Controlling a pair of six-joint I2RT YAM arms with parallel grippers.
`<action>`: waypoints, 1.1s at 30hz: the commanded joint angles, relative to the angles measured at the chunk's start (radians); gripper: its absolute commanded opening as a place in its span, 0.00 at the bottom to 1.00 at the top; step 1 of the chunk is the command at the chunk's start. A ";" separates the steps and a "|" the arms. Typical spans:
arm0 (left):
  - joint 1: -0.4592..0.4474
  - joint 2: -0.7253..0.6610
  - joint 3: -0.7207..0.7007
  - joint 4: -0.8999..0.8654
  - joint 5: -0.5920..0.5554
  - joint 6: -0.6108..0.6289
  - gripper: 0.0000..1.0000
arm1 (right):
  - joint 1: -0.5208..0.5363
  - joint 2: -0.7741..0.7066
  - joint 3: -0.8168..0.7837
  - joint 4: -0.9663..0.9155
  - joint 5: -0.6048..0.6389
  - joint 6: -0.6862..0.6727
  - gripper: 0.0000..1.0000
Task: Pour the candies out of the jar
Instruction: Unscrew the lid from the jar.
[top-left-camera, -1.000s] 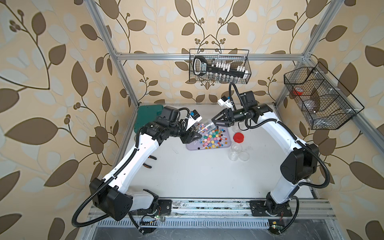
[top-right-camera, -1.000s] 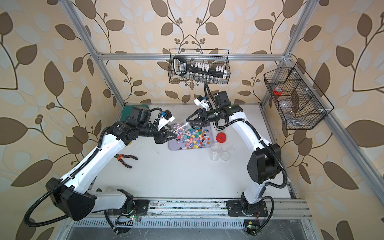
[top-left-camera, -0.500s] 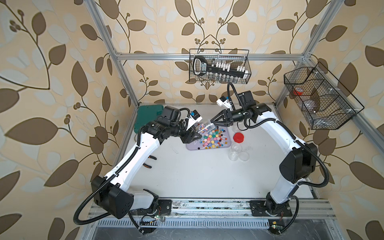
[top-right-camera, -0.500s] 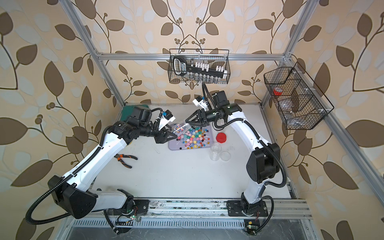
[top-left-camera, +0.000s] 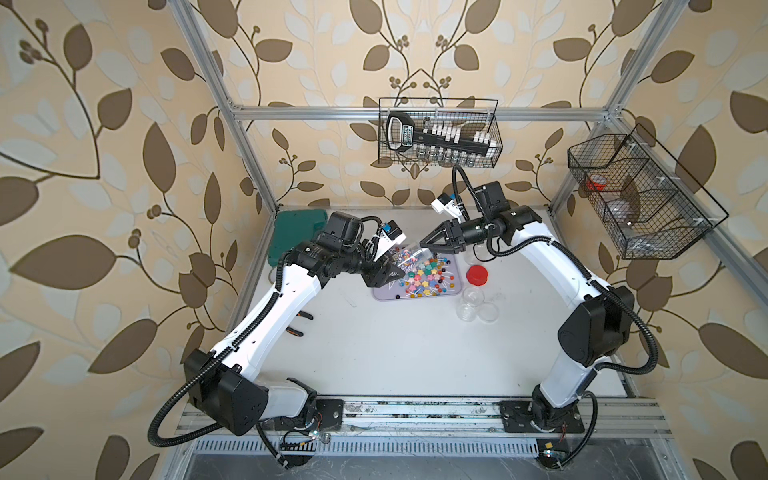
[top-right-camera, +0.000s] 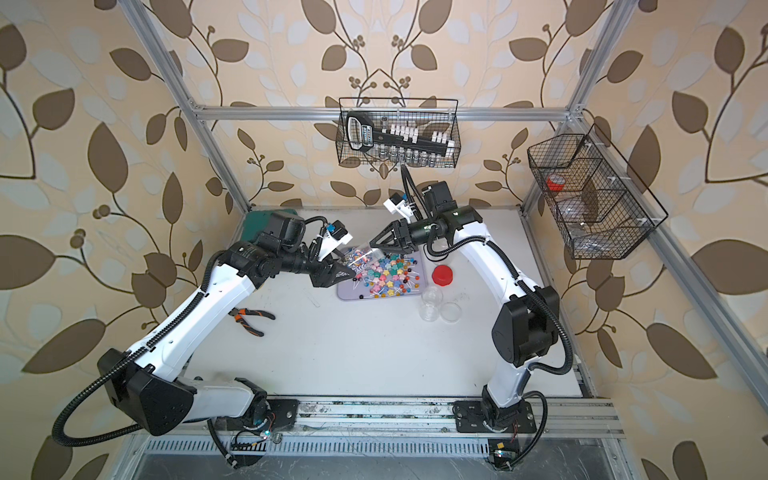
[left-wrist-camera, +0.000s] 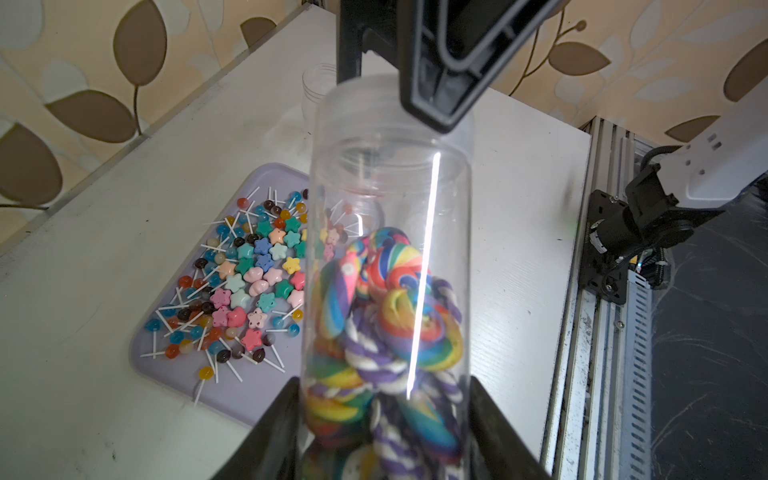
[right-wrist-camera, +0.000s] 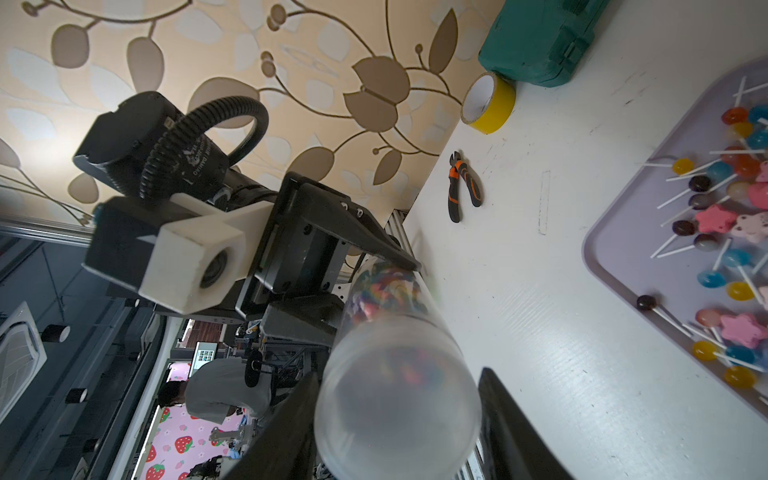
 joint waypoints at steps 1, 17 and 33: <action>-0.009 0.001 0.044 0.008 0.005 0.011 0.51 | 0.009 0.010 0.045 -0.007 -0.007 -0.034 0.49; -0.009 0.040 0.062 0.044 0.074 -0.022 0.50 | 0.020 -0.002 0.039 -0.043 -0.019 -0.111 0.42; -0.008 0.051 0.064 0.078 0.131 -0.053 0.50 | 0.019 -0.028 -0.002 -0.051 -0.055 -0.257 0.37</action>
